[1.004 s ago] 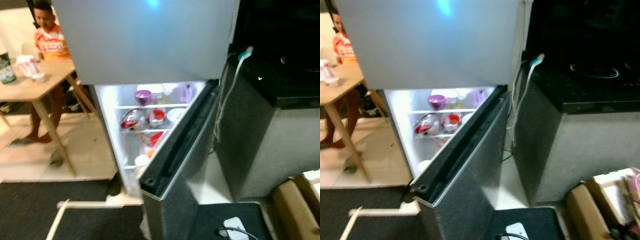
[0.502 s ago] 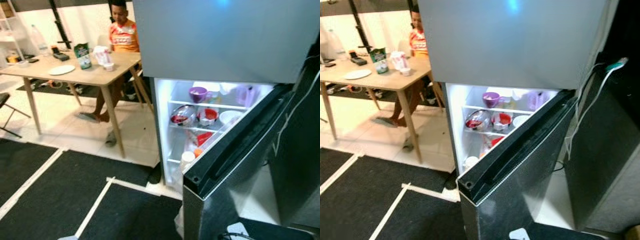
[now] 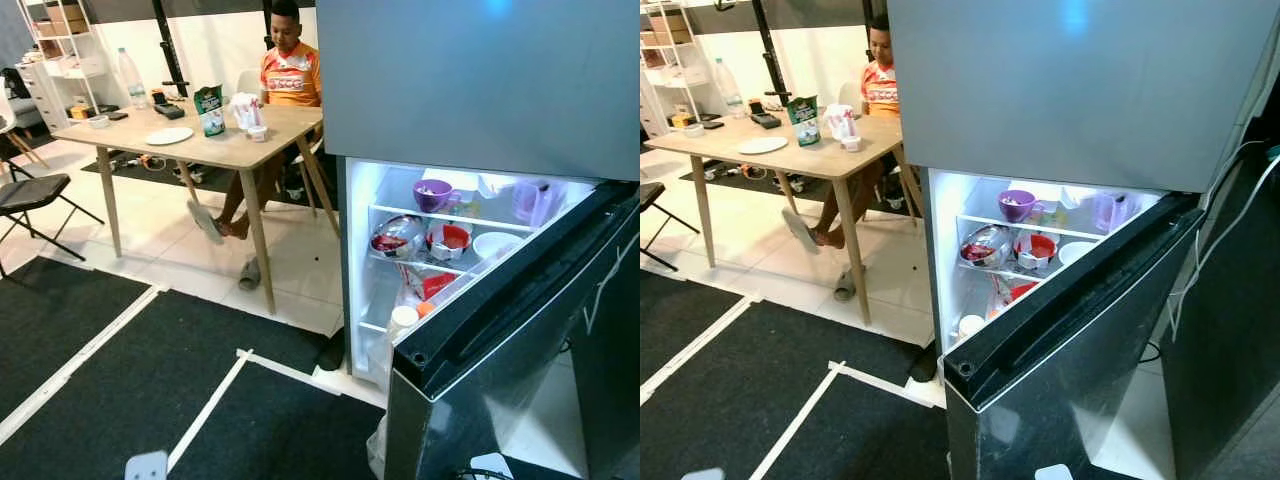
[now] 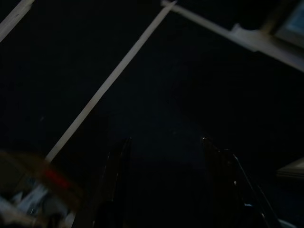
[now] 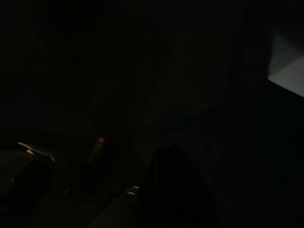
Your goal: Restocking fridge
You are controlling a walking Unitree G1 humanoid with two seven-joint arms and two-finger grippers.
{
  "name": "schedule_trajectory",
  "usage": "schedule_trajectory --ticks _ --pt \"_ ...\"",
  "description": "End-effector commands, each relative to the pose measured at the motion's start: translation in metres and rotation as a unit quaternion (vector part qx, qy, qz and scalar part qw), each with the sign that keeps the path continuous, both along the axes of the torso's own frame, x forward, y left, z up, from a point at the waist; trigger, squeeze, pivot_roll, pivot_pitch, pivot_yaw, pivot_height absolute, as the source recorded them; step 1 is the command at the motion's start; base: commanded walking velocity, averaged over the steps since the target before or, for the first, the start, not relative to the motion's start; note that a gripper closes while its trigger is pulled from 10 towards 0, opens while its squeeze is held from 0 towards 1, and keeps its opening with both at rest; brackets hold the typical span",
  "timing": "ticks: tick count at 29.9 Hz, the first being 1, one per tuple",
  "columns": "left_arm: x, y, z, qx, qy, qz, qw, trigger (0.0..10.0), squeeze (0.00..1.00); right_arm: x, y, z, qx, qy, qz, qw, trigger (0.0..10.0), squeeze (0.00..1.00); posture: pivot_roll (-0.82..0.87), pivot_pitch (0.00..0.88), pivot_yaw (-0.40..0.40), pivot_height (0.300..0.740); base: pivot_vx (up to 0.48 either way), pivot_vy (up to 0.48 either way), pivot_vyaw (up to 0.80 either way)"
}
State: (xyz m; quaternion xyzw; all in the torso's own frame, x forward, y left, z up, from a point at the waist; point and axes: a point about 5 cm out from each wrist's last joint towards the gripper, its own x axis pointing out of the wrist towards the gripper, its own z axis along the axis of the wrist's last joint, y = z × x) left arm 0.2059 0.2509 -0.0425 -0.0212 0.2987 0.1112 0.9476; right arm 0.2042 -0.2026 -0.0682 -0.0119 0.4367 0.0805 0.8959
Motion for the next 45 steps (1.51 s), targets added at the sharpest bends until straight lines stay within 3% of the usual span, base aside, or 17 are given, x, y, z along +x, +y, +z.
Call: schedule_trajectory --ticks 1,6,7,13,18,25,26,27,32,33,36,38,39,43,45 --pt "-0.005 -0.003 -0.006 -0.011 0.017 0.000 1.000 10.0 0.00 -0.005 0.001 -0.003 0.003 0.010 -0.008 1.000 10.0 0.00 0.01 0.127 0.067 0.740 0.000 0.000 0.00" --pt "-0.001 -0.007 -0.004 -0.009 0.015 -0.019 1.000 10.0 0.04 -0.004 0.001 -0.003 0.004 0.008 -0.010 1.000 10.0 0.00 0.01 0.128 0.068 0.740 0.000 -0.480 0.00" --pt "-0.002 -0.009 -0.006 -0.013 0.017 -0.016 1.000 10.0 0.00 -0.003 0.002 -0.002 0.005 0.002 -0.011 1.000 10.0 0.00 0.00 0.127 0.071 0.740 0.000 0.000 0.00" --pt "-0.004 -0.013 -0.007 0.005 0.019 -0.045 0.999 10.0 0.00 0.004 0.002 0.003 0.033 -0.023 -0.017 0.999 10.0 0.00 0.00 0.127 0.070 0.740 0.000 0.000 0.00" --pt "-0.007 -0.020 -0.008 0.016 0.015 -0.090 0.996 10.0 0.00 0.006 0.007 0.005 0.059 -0.024 0.015 0.998 10.0 0.00 0.01 0.124 0.062 0.740 0.000 0.000 0.00" --pt "-0.008 -0.023 -0.008 0.025 0.012 -0.103 0.994 10.0 0.00 0.006 0.007 0.006 0.060 -0.017 0.035 0.997 10.0 0.00 0.01 0.122 0.055 0.740 0.000 0.000 0.00" --pt "-0.008 -0.023 -0.007 0.027 0.008 -0.105 0.994 10.0 0.00 0.006 0.002 0.006 0.056 -0.021 0.025 0.998 0.4 0.00 0.01 0.124 0.054 0.740 0.000 0.000 0.00" --pt "-0.008 -0.024 -0.007 0.028 0.005 -0.106 0.994 10.0 0.00 0.006 -0.001 0.007 0.056 -0.024 0.016 0.998 0.0 0.00 0.01 0.124 0.054 0.740 0.000 0.000 0.00" --pt "-0.008 -0.024 -0.006 0.032 -0.004 -0.112 0.993 10.0 0.00 -0.002 -0.008 0.006 0.088 -0.014 0.010 0.996 0.0 0.00 0.01 0.120 0.050 0.740 0.000 0.000 0.00" --pt "-0.009 -0.024 -0.006 0.033 -0.006 -0.113 0.993 10.0 0.00 -0.005 -0.010 0.005 0.097 -0.010 0.013 0.995 10.0 0.00 0.01 0.122 0.049 0.740 0.000 0.000 0.00" --pt "-0.009 -0.024 -0.005 0.034 -0.007 -0.115 0.993 10.0 0.00 -0.012 -0.014 0.003 0.112 -0.004 0.017 0.994 10.0 0.00 0.01 0.122 0.049 0.740 0.000 0.000 0.00" --pt "-0.008 -0.025 -0.004 0.039 -0.014 -0.128 0.991 10.0 0.00 -0.015 -0.025 0.005 0.148 -0.020 -0.047 0.988 10.0 0.00 0.01 0.125 0.049 0.740 0.000 0.000 0.00" --pt "-0.008 -0.025 -0.004 0.039 -0.014 -0.128 0.991 10.0 0.00 -0.015 -0.025 0.005 0.148 -0.020 -0.047 0.988 10.0 0.00 0.01 0.125 0.049 0.740 0.000 0.000 0.00" --pt "-0.004 -0.029 0.003 0.053 -0.049 -0.154 0.985 10.0 0.00 -0.008 -0.029 0.010 0.162 -0.053 -0.093 0.981 10.0 0.00 0.00 0.126 0.054 0.740 0.000 0.000 0.00" --pt "0.002 -0.036 0.012 0.056 -0.087 -0.177 0.979 10.0 0.00 0.004 -0.025 0.016 0.179 -0.086 -0.118 0.973 10.0 0.00 0.01 0.124 0.053 0.740 0.000 0.000 0.00"
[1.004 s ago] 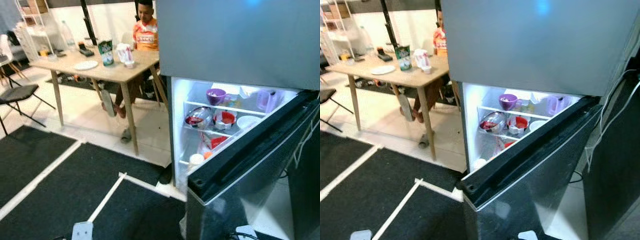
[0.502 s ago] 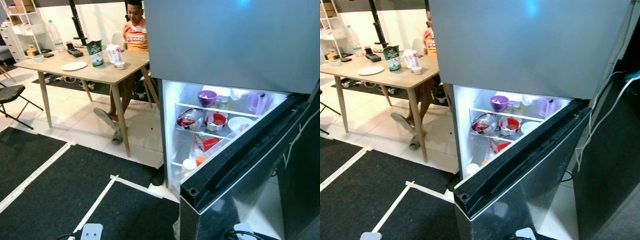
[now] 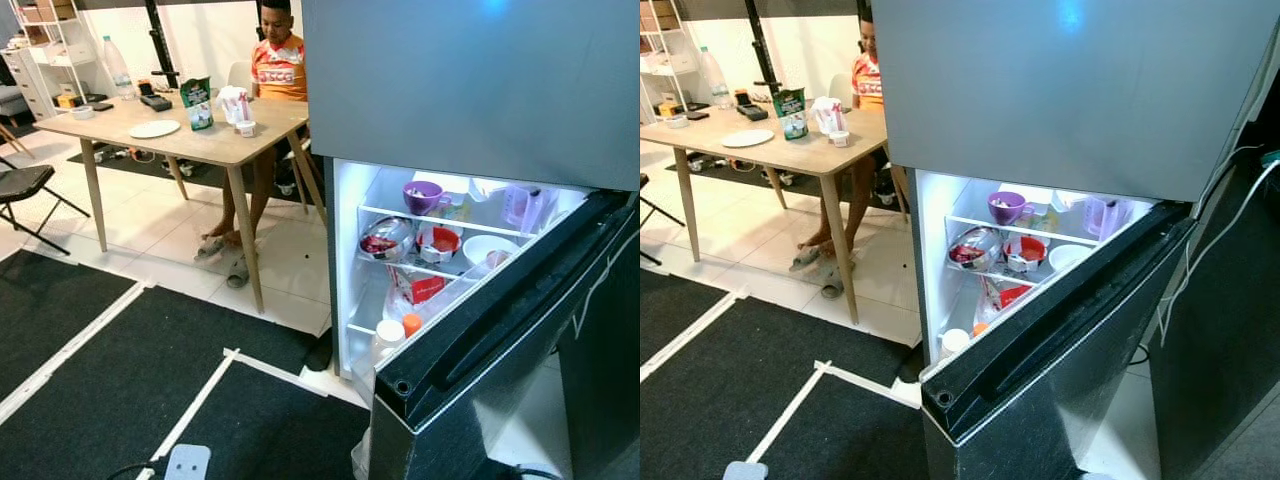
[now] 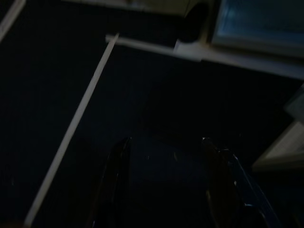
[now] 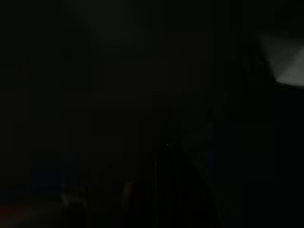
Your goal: Restocking fridge
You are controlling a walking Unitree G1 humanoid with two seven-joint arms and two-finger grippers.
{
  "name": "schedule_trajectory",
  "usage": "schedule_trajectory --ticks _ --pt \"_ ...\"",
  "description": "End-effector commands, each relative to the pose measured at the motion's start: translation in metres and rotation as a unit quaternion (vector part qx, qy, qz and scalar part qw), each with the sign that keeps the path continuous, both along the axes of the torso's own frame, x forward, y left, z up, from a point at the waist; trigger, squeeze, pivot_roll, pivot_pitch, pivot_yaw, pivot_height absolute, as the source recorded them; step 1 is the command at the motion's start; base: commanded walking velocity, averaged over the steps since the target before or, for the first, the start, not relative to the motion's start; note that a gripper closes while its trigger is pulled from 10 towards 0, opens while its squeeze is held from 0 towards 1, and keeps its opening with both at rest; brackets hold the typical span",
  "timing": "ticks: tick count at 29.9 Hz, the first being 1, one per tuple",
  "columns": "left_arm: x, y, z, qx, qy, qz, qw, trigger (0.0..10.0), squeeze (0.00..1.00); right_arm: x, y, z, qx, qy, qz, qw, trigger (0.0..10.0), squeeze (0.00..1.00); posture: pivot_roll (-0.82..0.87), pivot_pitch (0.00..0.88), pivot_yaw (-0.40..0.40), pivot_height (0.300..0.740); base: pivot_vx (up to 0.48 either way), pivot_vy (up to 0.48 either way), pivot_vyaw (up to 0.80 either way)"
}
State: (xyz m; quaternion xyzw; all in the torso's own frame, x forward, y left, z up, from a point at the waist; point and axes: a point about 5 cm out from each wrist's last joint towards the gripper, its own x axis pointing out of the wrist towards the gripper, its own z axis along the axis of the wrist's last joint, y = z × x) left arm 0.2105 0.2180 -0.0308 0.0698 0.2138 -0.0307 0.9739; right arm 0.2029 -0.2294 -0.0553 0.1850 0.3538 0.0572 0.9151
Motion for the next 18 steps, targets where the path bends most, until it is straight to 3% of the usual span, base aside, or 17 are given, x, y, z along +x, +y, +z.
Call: schedule_trajectory --ticks 1,4,9,14,16,17,18 --pt "0.001 -0.008 0.004 0.001 -0.017 -0.033 0.999 10.0 0.00 0.011 0.004 0.006 0.016 -0.032 -0.036 0.999 10.0 0.00 0.01 0.124 0.053 0.740 0.000 0.000 0.00" --pt "0.005 -0.020 0.010 -0.009 -0.038 -0.077 0.996 10.0 0.00 0.021 0.012 0.011 0.045 -0.053 -0.059 0.996 10.0 0.00 0.01 0.123 0.049 0.740 0.000 0.000 0.00" --pt "0.003 -0.020 0.010 -0.009 -0.039 -0.073 0.997 10.0 0.00 0.024 0.018 0.011 0.054 -0.057 -0.053 0.996 10.0 0.00 0.01 0.124 0.048 0.740 0.000 0.000 0.00" --pt "-0.001 -0.018 0.009 -0.006 -0.041 -0.067 0.997 10.0 0.00 0.044 0.042 0.023 0.055 -0.089 -0.013 0.994 10.0 0.00 0.01 0.124 0.046 0.740 0.000 0.000 0.00" --pt "-0.002 -0.017 0.009 -0.005 -0.041 -0.066 0.997 10.0 0.00 0.059 0.058 0.033 0.062 -0.111 0.000 0.992 10.0 0.00 0.01 0.123 0.045 0.740 0.000 0.000 0.00" --pt "-0.002 -0.017 0.009 -0.005 -0.041 -0.066 0.997 10.0 0.00 0.059 0.058 0.033 0.062 -0.111 0.000 0.992 10.0 0.00 0.01 0.123 0.045 0.740 0.000 0.000 0.00" --pt "-0.003 -0.016 0.009 -0.005 -0.041 -0.065 0.997 10.0 0.00 0.070 0.067 0.040 0.066 -0.124 0.004 0.990 10.0 0.00 0.01 0.121 0.045 0.740 0.000 0.000 0.00"
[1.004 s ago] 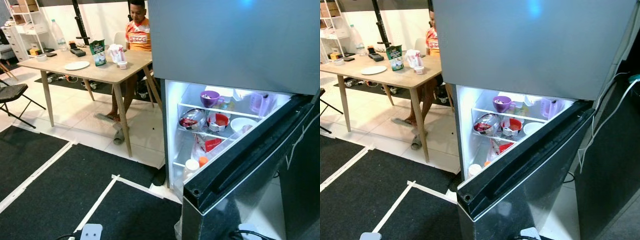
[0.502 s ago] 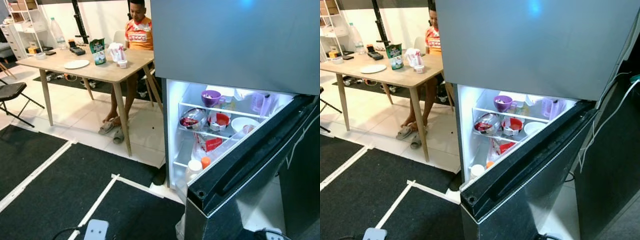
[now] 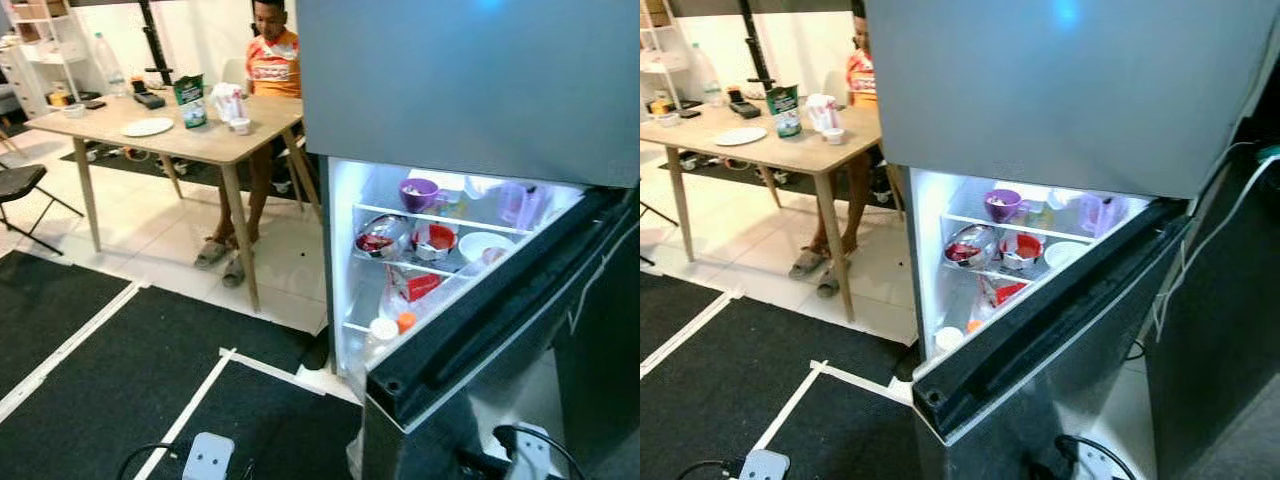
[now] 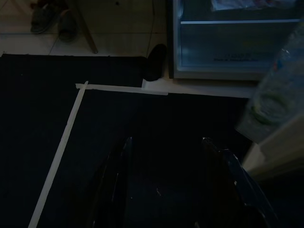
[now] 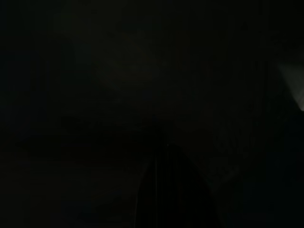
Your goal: Restocking fridge
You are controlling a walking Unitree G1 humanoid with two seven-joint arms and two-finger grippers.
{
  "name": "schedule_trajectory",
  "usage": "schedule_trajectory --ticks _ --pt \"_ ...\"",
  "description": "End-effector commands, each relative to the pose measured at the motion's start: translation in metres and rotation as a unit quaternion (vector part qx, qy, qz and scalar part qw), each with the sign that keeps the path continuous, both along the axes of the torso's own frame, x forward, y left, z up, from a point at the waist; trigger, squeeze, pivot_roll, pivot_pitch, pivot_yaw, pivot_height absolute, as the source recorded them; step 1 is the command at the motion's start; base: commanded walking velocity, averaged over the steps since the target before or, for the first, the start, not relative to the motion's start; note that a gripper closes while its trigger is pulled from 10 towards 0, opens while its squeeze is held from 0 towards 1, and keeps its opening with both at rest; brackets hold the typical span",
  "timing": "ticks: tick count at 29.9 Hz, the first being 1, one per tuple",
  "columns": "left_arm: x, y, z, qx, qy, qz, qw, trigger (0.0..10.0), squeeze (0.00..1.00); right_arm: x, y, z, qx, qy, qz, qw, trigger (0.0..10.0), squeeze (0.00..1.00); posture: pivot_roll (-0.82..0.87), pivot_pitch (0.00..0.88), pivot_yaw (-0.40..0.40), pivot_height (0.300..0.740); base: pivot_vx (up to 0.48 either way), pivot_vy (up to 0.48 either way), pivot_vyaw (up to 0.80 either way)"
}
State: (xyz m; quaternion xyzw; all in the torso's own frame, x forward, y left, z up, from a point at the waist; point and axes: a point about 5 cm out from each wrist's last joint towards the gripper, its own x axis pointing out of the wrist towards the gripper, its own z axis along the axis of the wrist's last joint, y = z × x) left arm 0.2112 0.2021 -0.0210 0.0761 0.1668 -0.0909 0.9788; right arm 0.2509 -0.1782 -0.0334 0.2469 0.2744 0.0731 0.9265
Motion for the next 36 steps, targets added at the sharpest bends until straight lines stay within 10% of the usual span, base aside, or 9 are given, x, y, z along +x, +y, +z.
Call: schedule_trajectory --ticks 1,12,18,21,25,30,36 --pt "-0.003 0.000 -0.001 0.004 0.002 -0.002 1.000 10.0 0.00 0.028 0.022 0.023 0.002 -0.058 0.026 0.998 10.0 0.00 0.01 0.121 0.045 0.740 0.000 0.000 0.00" --pt "0.001 0.001 0.002 0.007 -0.003 0.002 1.000 10.0 0.00 0.125 0.110 0.159 0.029 -0.231 -0.001 0.972 10.0 0.00 0.01 0.118 0.046 0.740 0.000 0.000 0.00" --pt "0.005 0.000 0.003 0.008 -0.006 0.002 1.000 10.0 0.00 0.149 0.125 0.261 0.149 -0.354 -0.043 0.922 10.0 0.00 0.00 0.116 0.054 0.740 0.000 0.000 0.00" --pt "0.006 -0.001 0.003 0.007 -0.006 0.003 1.000 10.0 0.00 0.148 0.123 0.257 0.133 -0.363 -0.020 0.922 10.0 0.00 0.00 0.113 0.054 0.740 0.000 0.000 0.00" --pt "0.009 0.000 0.002 0.007 0.002 0.014 1.000 10.0 0.00 0.133 0.108 0.185 0.012 -0.292 0.043 0.955 10.0 0.00 0.00 0.111 0.045 0.740 0.000 0.000 0.00" --pt "0.014 0.009 -0.006 -0.003 0.042 0.077 0.996 10.0 0.00 0.082 0.053 0.074 -0.161 -0.125 0.072 0.976 10.0 0.00 -0.01 0.104 0.032 0.740 0.000 0.000 0.00" --pt "0.014 0.010 -0.016 -0.010 0.095 0.107 0.990 10.0 0.00 0.038 0.016 0.023 -0.207 -0.011 0.053 0.977 10.0 0.00 -0.01 0.097 0.030 0.740 0.000 0.000 0.00"
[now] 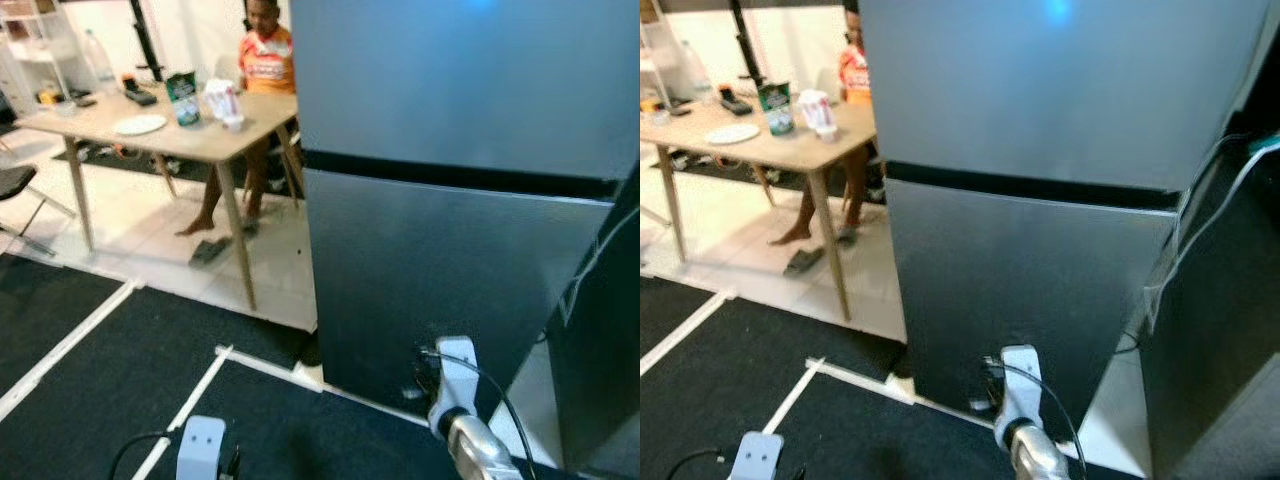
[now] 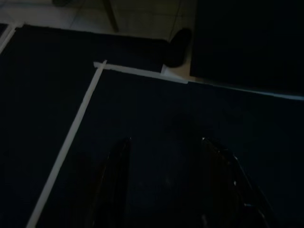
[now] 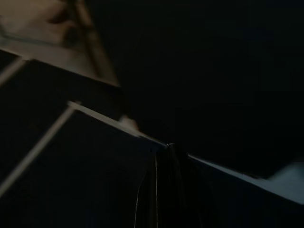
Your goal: Restocking fridge
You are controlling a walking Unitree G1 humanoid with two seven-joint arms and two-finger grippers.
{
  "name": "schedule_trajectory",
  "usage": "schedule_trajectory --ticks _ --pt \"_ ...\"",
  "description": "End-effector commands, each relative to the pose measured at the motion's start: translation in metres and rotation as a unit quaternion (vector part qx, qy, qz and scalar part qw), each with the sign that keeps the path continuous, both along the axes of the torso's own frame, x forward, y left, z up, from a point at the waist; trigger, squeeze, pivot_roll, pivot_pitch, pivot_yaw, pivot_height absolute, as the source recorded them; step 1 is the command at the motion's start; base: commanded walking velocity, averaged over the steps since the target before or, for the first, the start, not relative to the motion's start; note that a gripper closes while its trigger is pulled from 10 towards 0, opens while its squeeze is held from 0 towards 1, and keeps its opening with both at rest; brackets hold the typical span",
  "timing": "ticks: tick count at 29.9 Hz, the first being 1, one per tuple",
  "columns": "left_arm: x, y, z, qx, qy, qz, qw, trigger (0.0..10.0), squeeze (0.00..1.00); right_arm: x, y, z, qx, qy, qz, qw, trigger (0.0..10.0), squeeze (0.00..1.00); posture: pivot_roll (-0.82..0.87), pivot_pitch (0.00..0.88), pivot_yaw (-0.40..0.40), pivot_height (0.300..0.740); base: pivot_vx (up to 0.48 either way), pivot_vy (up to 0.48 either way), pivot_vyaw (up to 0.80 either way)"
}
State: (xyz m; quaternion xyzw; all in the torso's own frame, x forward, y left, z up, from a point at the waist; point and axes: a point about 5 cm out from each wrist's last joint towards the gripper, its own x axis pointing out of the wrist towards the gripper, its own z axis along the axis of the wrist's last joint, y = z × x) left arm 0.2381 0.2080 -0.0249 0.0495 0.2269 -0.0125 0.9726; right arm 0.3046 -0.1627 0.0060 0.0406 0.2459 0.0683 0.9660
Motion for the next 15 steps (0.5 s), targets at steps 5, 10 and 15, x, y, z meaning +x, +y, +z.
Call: schedule_trajectory --ticks 5,10,15 --pt "-0.007 0.001 -0.017 -0.004 0.080 0.042 0.996 10.0 0.00 -0.081 -0.035 -0.065 -0.046 0.170 -0.035 0.984 10.0 0.00 -0.02 0.079 0.055 0.740 0.000 0.000 0.00" --pt "0.007 -0.024 -0.015 -0.013 0.095 -0.008 0.995 10.0 0.00 -0.091 -0.042 -0.070 0.006 0.167 -0.132 0.977 10.0 0.00 -0.02 0.055 0.049 0.740 0.000 0.000 0.00" --pt "0.016 -0.044 -0.011 -0.029 0.090 -0.078 0.992 10.0 0.00 -0.073 -0.040 -0.058 0.037 0.113 -0.163 0.980 10.0 0.00 -0.04 0.037 0.064 0.740 0.000 0.000 0.00"
